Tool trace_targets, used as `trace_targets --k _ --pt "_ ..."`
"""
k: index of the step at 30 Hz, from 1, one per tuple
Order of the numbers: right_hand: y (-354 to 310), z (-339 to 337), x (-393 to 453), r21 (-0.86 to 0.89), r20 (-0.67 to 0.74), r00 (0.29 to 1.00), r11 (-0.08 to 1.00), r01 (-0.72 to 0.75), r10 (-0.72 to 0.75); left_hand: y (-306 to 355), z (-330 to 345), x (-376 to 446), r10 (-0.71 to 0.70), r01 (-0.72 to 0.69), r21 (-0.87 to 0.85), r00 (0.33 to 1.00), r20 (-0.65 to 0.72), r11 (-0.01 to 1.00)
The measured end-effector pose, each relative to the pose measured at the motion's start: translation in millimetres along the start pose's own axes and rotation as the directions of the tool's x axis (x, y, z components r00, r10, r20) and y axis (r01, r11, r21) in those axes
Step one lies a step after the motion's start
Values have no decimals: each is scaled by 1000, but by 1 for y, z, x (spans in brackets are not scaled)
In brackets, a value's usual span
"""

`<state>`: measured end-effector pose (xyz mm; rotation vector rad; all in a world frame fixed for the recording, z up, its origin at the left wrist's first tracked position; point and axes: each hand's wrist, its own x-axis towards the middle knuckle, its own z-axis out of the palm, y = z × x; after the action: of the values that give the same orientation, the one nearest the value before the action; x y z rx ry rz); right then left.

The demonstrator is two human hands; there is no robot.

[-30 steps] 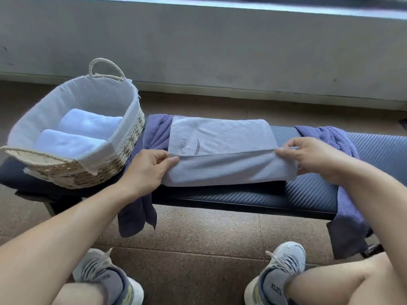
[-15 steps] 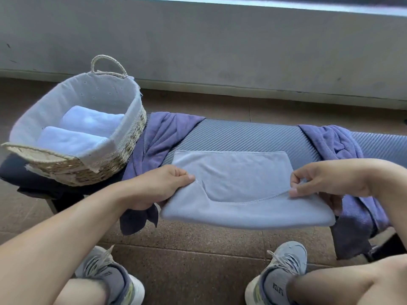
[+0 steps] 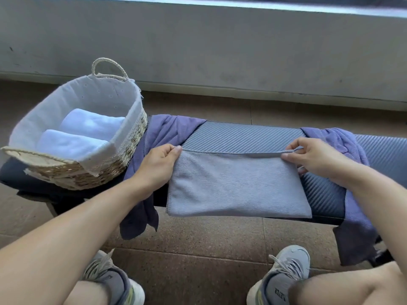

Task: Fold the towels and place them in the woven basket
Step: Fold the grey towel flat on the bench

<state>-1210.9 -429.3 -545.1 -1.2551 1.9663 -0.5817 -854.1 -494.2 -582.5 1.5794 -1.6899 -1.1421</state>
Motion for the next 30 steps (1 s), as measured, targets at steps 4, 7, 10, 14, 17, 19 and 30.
trace_targets --k 4,7,10,14,17,19,30 --pt "2 5 6 -13 -41 999 1000 -17 17 -1 1 5 -65 68 -28 994 93 997" --pt "4 5 9 -27 -57 998 999 -38 37 2 4 5 -30 30 5 999 44 1000" --pt "5 6 12 -42 -80 995 997 -69 66 4 10 8 -19 19 29 1000 -7 999" --pt "4 11 14 -91 -120 990 992 -86 75 0 12 18 -41 47 117 998 -51 992" --pt "1 13 13 -193 -146 985 973 -124 96 2 14 24 -51 70 267 995 -80 961" --pt "-1 15 11 -306 -200 976 941 -142 82 10 17 21 4 38 405 995 -103 914" --pt "-19 114 -36 -552 84 926 756 351 -369 10 67 -24 231 -378 653 924 304 656"
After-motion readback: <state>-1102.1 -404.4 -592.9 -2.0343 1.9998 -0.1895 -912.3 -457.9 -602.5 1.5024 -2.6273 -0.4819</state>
